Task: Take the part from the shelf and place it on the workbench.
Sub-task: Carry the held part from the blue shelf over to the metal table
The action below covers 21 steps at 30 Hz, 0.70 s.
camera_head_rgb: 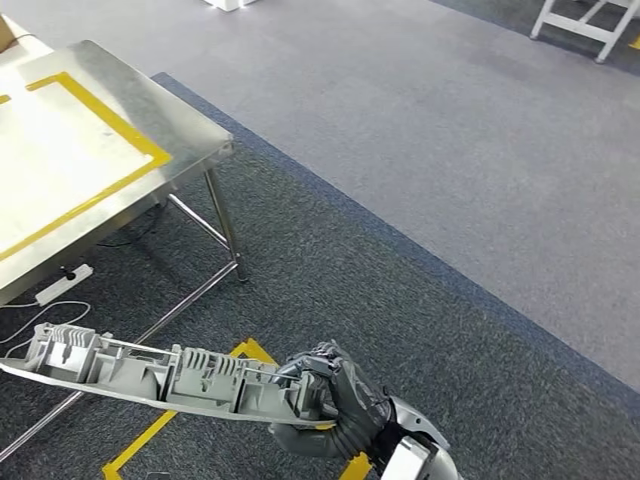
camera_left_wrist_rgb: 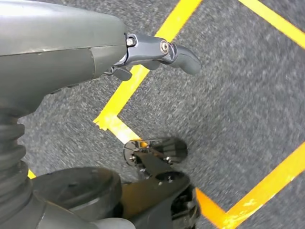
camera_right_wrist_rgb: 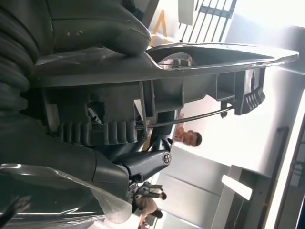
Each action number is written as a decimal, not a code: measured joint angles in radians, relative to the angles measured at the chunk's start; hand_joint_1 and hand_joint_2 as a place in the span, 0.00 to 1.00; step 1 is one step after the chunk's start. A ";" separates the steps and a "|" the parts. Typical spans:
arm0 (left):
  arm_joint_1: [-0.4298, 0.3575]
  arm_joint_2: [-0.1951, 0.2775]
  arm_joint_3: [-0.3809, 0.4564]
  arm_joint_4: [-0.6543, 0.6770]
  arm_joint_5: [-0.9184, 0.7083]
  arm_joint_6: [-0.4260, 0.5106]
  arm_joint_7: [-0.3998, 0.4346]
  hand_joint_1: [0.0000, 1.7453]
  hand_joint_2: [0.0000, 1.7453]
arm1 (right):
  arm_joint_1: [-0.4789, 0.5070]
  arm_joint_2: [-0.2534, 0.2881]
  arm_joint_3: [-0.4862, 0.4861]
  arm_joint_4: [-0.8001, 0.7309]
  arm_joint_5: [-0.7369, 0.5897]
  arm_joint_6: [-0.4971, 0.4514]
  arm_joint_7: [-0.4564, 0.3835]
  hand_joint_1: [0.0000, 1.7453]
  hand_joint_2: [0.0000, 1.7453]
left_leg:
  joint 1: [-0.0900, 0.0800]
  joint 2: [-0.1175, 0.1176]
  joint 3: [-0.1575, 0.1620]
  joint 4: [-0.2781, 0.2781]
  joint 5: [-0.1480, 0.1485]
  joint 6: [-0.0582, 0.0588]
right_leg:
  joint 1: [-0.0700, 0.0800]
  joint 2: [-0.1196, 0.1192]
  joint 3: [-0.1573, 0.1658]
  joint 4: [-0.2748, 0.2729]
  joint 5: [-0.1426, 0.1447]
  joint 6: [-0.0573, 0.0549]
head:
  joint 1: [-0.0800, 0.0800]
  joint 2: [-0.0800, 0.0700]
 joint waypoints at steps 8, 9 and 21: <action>-0.005 -0.008 0.000 0.000 -0.017 0.005 0.001 0.00 1.00 | -0.008 -0.022 0.013 0.000 0.003 -0.004 0.001 1.00 1.00 | -0.001 -0.102 0.006 0.002 -0.002 0.006 | -0.004 0.105 -0.076 0.041 0.064 -0.010 | 0.009 0.000; -0.006 -0.009 0.000 0.000 -0.020 0.005 0.001 0.00 1.00 | -0.010 -0.022 0.016 -0.001 0.004 -0.005 0.002 1.00 1.00 | -0.001 -0.114 0.003 0.003 -0.002 0.002 | -0.006 0.124 -0.053 -0.009 0.081 -0.013 | 0.008 0.000; 0.000 -0.008 0.000 0.000 -0.028 0.008 0.004 0.00 1.00 | -0.022 -0.024 0.046 -0.003 0.010 -0.029 0.006 1.00 1.00 | 0.010 -0.020 -0.108 0.230 -0.081 -0.051 | -0.008 0.004 -0.003 -0.061 0.073 -0.041 | -0.006 0.000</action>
